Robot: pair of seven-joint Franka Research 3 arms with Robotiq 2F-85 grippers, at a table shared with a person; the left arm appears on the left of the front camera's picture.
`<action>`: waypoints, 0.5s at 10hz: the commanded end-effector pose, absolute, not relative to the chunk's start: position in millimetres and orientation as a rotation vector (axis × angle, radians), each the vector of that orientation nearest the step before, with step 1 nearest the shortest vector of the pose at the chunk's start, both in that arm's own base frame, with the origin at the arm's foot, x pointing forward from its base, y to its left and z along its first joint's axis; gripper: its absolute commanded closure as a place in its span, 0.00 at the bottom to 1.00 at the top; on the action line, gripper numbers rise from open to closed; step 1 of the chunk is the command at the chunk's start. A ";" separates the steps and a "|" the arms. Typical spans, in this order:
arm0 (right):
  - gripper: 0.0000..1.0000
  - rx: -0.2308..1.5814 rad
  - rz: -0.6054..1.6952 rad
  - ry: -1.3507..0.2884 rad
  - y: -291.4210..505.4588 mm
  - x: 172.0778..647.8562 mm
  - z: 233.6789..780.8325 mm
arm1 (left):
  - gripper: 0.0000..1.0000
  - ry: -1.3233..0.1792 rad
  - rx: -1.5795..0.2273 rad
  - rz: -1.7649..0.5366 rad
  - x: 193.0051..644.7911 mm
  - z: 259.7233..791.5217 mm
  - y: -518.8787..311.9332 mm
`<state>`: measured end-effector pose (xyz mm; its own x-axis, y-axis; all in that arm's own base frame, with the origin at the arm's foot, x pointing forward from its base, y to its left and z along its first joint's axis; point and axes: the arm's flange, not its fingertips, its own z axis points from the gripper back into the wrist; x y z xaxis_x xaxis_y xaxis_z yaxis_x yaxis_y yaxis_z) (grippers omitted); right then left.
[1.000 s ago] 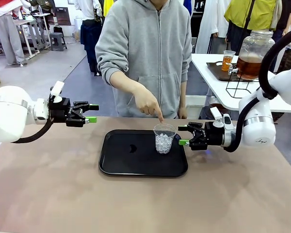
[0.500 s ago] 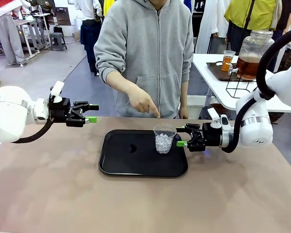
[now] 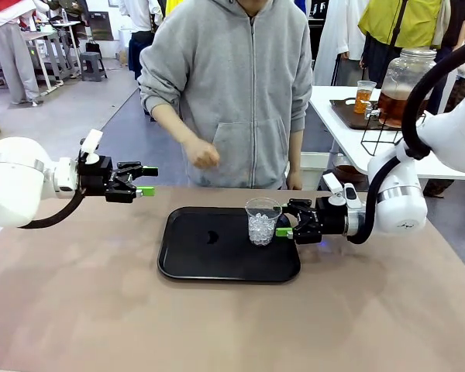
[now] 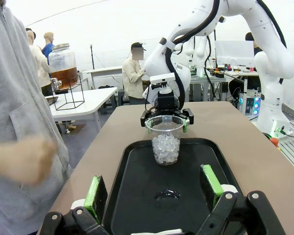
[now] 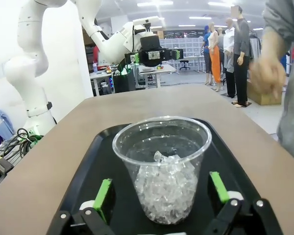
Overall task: Pour the drink into the iced cup.
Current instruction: Pick up the iced cup indicated by the human and present it to them.
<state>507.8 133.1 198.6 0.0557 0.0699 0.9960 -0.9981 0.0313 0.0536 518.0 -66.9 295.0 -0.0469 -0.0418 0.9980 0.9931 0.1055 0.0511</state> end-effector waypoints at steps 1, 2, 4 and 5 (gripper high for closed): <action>0.00 1.166 1.197 -1.075 141.4 517.9 198.8 | 0.00 -1.268 -1.084 -1.184 517.8 296.6 -67.5; 0.00 1.175 1.200 -1.064 144.5 518.1 197.9 | 0.00 -1.268 -1.084 -1.184 517.8 296.6 -67.5; 0.00 1.198 1.210 -1.039 152.4 517.4 198.5 | 0.00 -1.268 -1.084 -1.184 517.8 296.6 -67.5; 0.00 1.204 1.215 -1.029 155.8 517.4 198.6 | 0.00 -1.268 -1.084 -1.184 517.8 296.6 -67.5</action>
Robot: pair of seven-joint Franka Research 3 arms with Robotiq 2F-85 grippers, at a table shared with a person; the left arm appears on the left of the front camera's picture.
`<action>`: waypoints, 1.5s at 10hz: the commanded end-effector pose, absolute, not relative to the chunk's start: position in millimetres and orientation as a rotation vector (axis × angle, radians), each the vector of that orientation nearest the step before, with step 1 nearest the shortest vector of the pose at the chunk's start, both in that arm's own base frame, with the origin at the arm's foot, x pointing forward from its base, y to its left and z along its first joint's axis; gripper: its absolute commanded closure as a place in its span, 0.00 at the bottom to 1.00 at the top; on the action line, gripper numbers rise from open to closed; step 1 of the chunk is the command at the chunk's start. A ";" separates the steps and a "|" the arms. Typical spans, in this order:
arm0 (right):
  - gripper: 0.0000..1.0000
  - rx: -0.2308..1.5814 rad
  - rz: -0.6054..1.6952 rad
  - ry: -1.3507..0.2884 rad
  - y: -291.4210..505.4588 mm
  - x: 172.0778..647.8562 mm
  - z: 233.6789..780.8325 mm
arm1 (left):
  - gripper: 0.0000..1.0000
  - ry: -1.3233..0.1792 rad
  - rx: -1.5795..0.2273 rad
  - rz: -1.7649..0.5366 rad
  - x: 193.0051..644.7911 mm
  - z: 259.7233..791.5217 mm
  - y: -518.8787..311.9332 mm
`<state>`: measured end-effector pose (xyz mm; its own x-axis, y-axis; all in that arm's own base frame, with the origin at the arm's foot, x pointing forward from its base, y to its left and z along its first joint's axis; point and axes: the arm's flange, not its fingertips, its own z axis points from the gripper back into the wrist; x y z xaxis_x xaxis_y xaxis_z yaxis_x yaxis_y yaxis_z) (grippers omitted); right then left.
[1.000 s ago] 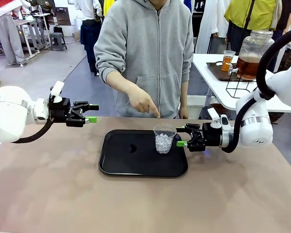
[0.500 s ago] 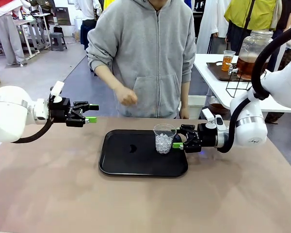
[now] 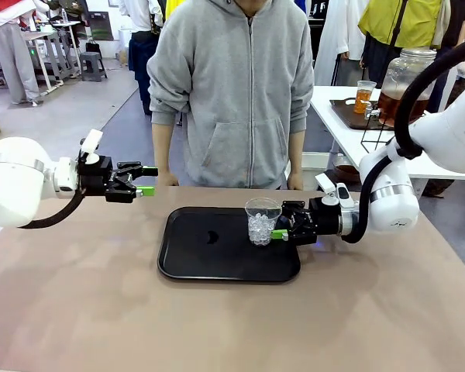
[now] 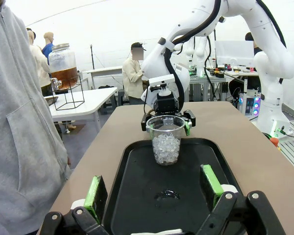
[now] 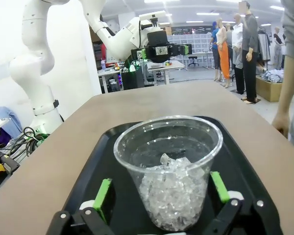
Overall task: Pour the drink into the iced cup.
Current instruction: Pick up the iced cup indicated by the human and present it to them.
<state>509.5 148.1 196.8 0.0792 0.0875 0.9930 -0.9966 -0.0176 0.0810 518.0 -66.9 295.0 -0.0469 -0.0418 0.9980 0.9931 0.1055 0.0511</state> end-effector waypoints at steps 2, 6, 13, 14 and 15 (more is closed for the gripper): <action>0.00 1.217 1.224 -1.015 162.9 517.9 198.3 | 0.00 -1.268 -1.084 -1.184 517.8 296.6 -67.5; 0.00 1.154 1.213 -1.031 175.8 524.1 194.7 | 0.00 -1.268 -1.084 -1.184 517.8 296.6 -67.5; 0.00 1.190 1.173 -1.061 190.7 532.1 190.8 | 0.00 -1.268 -1.084 -1.184 517.8 296.6 -67.5; 0.00 1.194 1.174 -1.057 190.7 532.2 190.3 | 0.00 -1.268 -1.084 -1.184 517.8 296.6 -67.5; 0.00 1.198 1.174 -1.059 190.4 531.4 190.6 | 0.00 -1.268 -1.084 -1.184 517.8 296.6 -67.5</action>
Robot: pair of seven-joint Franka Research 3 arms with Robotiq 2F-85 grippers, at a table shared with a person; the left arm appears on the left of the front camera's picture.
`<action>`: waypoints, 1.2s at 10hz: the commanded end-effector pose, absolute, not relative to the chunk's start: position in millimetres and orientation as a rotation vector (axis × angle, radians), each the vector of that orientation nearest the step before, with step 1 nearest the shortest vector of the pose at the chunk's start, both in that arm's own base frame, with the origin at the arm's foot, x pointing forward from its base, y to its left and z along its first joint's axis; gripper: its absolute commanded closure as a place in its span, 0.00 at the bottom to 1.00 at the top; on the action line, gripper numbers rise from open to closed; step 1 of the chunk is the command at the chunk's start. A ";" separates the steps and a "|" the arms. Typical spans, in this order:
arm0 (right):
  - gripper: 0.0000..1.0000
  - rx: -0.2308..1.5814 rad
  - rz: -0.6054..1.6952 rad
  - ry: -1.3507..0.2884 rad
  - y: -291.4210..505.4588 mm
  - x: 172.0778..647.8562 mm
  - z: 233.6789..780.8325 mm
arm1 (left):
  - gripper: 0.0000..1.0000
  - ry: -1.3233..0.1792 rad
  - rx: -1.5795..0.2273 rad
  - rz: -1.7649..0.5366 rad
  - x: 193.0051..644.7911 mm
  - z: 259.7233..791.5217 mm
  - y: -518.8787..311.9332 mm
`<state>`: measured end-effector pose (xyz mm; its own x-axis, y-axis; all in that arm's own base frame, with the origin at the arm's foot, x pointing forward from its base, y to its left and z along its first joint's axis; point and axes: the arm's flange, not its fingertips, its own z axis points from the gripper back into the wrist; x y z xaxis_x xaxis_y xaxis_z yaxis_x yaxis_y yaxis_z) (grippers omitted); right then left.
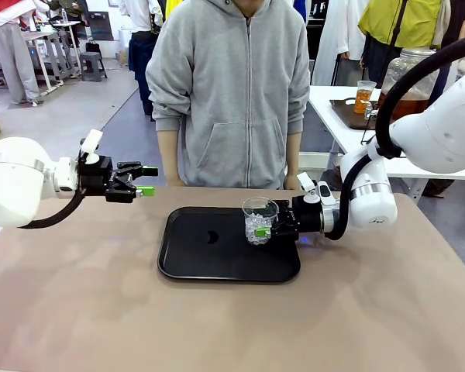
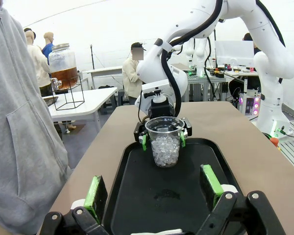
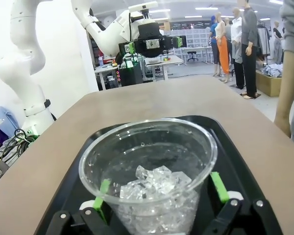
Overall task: Pour the drink into the iced cup.
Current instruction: Pick up the iced cup indicated by the human and present it to them.
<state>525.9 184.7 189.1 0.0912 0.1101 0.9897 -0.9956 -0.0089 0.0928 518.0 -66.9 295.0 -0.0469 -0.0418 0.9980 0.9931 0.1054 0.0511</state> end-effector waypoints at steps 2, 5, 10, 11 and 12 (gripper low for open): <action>0.18 1.224 1.162 -1.065 189.6 530.6 190.6 | 0.00 -1.268 -1.084 -1.184 517.8 296.6 -67.5; 0.18 1.250 1.152 -1.069 187.3 531.3 192.0 | 0.00 -1.268 -1.084 -1.184 517.8 296.6 -67.5; 0.18 1.274 1.179 -1.117 183.0 537.6 257.6 | 0.00 -1.268 -1.084 -1.184 517.8 296.6 -67.5; 0.18 1.286 1.195 -1.128 184.9 540.3 275.8 | 0.00 -1.268 -1.084 -1.184 517.8 296.6 -67.5; 0.18 1.285 1.213 -1.132 187.6 544.6 290.4 | 0.00 -1.268 -1.084 -1.184 517.8 296.6 -67.5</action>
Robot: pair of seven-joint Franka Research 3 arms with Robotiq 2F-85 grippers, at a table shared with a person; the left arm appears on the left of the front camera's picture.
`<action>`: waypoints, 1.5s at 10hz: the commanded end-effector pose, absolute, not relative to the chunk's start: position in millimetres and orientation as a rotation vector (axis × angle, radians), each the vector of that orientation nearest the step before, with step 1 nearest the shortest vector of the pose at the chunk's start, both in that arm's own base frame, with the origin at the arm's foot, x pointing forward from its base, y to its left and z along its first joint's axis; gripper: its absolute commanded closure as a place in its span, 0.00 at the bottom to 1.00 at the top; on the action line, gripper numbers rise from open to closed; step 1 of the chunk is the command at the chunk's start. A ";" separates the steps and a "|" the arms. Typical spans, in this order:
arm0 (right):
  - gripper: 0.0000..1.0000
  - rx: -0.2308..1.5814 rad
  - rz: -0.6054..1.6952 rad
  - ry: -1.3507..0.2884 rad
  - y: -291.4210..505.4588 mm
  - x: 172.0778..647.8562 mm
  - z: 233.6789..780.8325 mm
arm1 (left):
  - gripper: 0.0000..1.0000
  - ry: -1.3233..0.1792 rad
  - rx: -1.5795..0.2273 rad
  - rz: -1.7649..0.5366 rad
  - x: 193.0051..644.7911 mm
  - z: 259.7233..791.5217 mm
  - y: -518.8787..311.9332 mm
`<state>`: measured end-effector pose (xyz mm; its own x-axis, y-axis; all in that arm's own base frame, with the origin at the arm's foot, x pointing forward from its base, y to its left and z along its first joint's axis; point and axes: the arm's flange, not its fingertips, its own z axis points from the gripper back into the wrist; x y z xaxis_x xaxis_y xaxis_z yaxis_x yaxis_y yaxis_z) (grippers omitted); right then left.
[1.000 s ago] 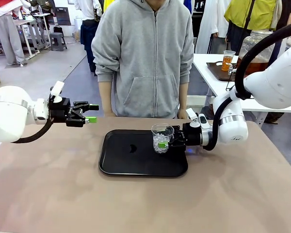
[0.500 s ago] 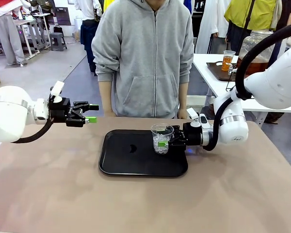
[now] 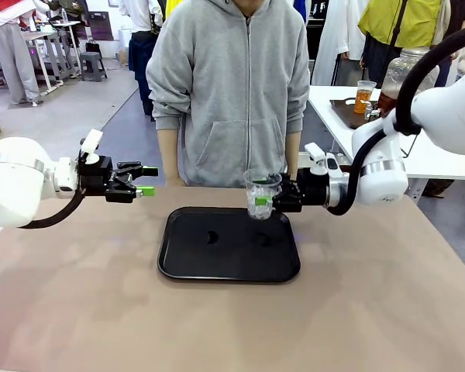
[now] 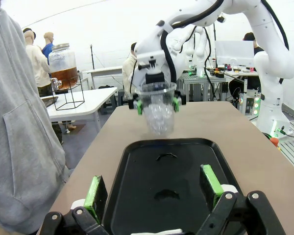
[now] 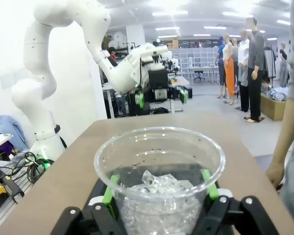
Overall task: Pour the drink into the iced cup.
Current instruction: Pick up the iced cup indicated by the human and present it to them, then open the gripper to release the iced cup you were holding.
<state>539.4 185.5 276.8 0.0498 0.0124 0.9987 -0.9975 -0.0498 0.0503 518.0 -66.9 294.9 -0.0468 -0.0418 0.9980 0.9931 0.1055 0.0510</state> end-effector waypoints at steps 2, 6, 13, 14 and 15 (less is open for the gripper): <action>0.18 1.266 1.246 -1.158 191.4 556.1 315.0 | 0.00 -1.268 -1.084 -1.184 517.8 296.6 -67.5; 0.18 1.240 1.267 -1.203 190.0 560.1 325.0 | 0.00 -1.268 -1.084 -1.184 517.8 296.6 -67.5; 0.18 1.240 1.267 -1.203 190.0 560.1 325.0 | 0.00 -1.268 -1.084 -1.184 517.8 296.6 -67.5; 0.18 1.240 1.267 -1.203 190.0 560.1 325.0 | 0.00 -1.268 -1.084 -1.184 517.8 296.6 -67.5; 0.18 1.240 1.267 -1.203 190.0 560.1 325.0 | 0.00 -1.268 -1.084 -1.184 517.8 296.6 -67.5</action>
<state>562.1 189.7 321.1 -0.0128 -0.0018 0.9999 -0.9985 -0.0534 -0.0128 518.0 -66.9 294.9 -0.0468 -0.0418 0.9980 0.9931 0.1054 0.0510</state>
